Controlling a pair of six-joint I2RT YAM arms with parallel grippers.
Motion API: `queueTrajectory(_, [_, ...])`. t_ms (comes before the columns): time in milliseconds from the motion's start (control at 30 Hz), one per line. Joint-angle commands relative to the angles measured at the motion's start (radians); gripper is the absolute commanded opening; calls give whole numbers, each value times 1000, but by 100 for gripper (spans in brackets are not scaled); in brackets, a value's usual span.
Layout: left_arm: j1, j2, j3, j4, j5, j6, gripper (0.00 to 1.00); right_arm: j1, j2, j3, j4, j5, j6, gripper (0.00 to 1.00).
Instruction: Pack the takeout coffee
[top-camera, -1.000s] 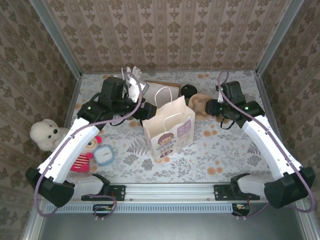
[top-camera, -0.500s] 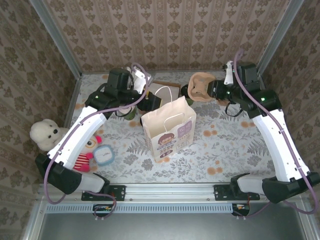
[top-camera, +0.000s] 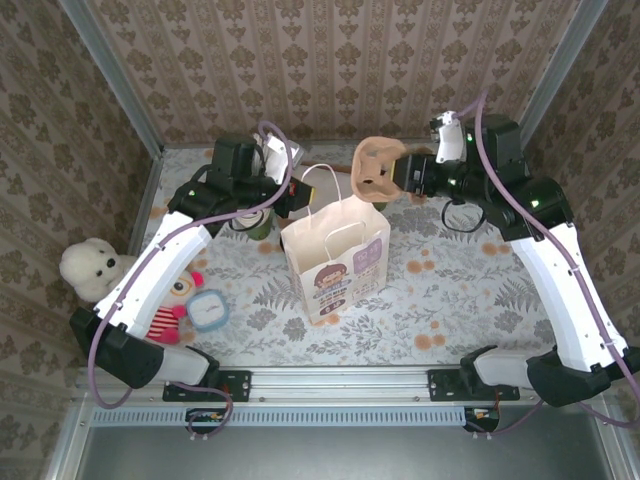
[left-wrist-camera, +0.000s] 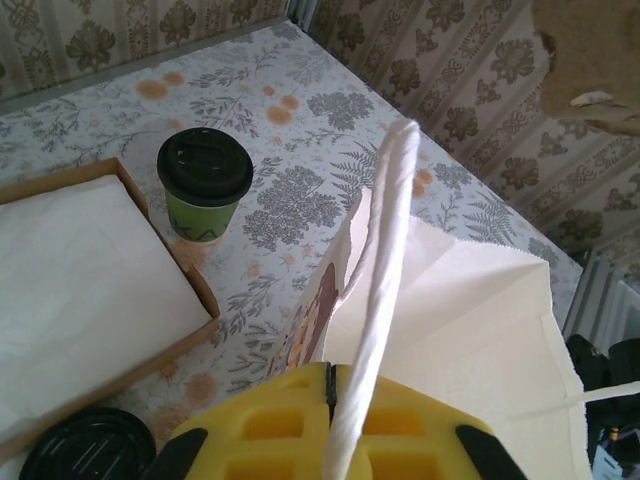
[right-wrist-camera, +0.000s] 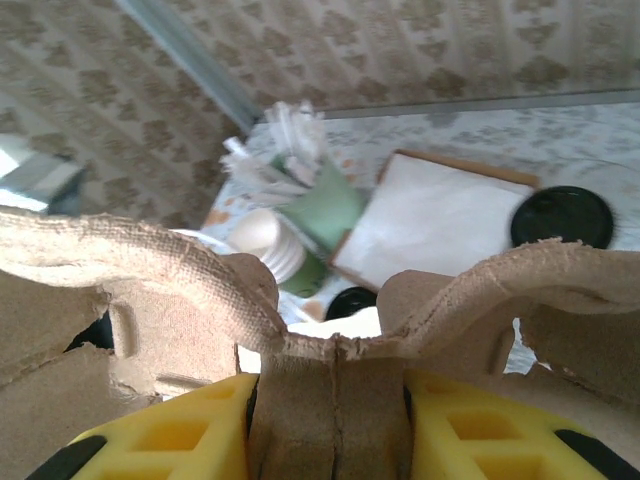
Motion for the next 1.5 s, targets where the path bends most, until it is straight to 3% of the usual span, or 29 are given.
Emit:
queueTrajectory(0, [9,8,31,14,28,-17,0,33,6,23,63,-110,25,39])
queueTrajectory(233, [11,16,38,14,38,-45,0,82,59,6,74,-276,10,39])
queueTrajectory(433, [11,21,33,29,69,-47,0,92,153,-17,107,-429,91,39])
queueTrajectory(800, [35,19,7,49,55,-78,0,97,163,-116,32,-467,102,39])
queueTrajectory(1000, [46,11,0,88,66,-106,0,121,191,-103,-66,-342,74,39])
queueTrajectory(1167, [46,7,-11,95,66,-125,0,175,245,-60,-152,-116,58,38])
queueTrajectory(1467, [46,9,-14,93,86,-137,0,264,333,32,-263,183,44,37])
